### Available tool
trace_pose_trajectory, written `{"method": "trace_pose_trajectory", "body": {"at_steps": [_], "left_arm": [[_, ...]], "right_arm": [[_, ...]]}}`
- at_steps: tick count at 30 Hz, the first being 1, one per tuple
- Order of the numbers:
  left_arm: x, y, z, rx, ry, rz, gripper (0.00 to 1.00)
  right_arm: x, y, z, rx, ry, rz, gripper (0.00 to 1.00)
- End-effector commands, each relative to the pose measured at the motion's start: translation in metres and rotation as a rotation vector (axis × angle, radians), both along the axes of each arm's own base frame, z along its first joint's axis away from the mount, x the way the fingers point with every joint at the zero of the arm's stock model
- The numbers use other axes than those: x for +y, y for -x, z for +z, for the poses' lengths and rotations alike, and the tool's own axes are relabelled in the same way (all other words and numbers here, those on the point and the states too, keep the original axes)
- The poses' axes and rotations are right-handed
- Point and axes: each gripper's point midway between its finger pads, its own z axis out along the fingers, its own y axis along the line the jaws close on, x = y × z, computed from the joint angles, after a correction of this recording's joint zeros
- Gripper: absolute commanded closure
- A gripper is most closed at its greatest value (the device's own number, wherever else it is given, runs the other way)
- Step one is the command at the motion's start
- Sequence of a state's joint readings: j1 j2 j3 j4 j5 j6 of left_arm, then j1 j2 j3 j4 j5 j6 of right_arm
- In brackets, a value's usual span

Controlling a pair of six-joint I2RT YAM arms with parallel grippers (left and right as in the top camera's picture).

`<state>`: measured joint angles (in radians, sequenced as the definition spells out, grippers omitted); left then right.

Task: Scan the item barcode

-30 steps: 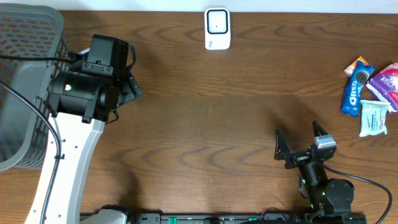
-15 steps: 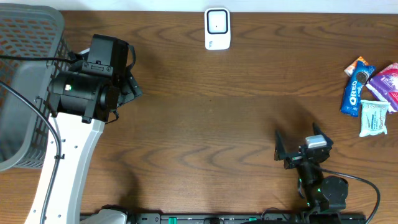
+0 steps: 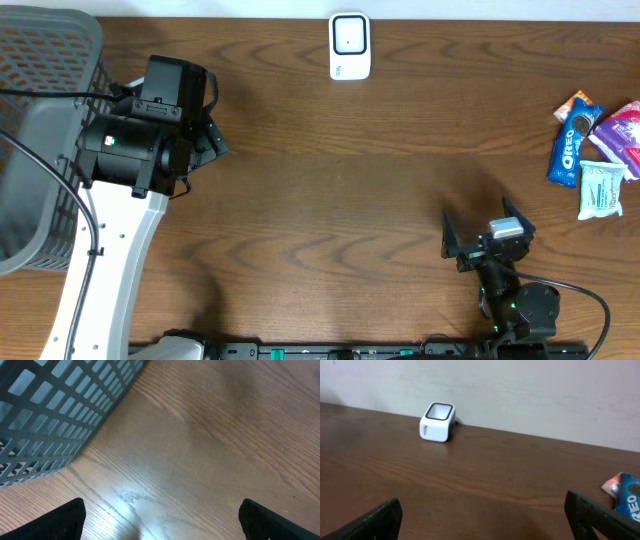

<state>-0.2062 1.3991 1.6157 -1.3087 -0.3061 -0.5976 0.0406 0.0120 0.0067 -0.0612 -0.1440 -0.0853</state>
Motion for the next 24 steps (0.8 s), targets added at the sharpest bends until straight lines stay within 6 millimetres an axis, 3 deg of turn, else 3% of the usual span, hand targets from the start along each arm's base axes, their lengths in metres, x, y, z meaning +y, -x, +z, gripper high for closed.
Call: {"method": "trace_pose_trajectory", "body": {"at_steps": [1,24], "left_arm": [[0.0041,-0.0007,0.0022,-0.001,-0.023,0.002,0.02],[0.0041,-0.0007,0.0022,-0.001,-0.023,0.002,0.02]], "right_arm": [[-0.0005,0.0002,-0.0012,0.020,-0.091,-0.015,0.01],[-0.0071,-0.0007,-0.0026,0.020,-0.056,-0.052,0.01]]}}
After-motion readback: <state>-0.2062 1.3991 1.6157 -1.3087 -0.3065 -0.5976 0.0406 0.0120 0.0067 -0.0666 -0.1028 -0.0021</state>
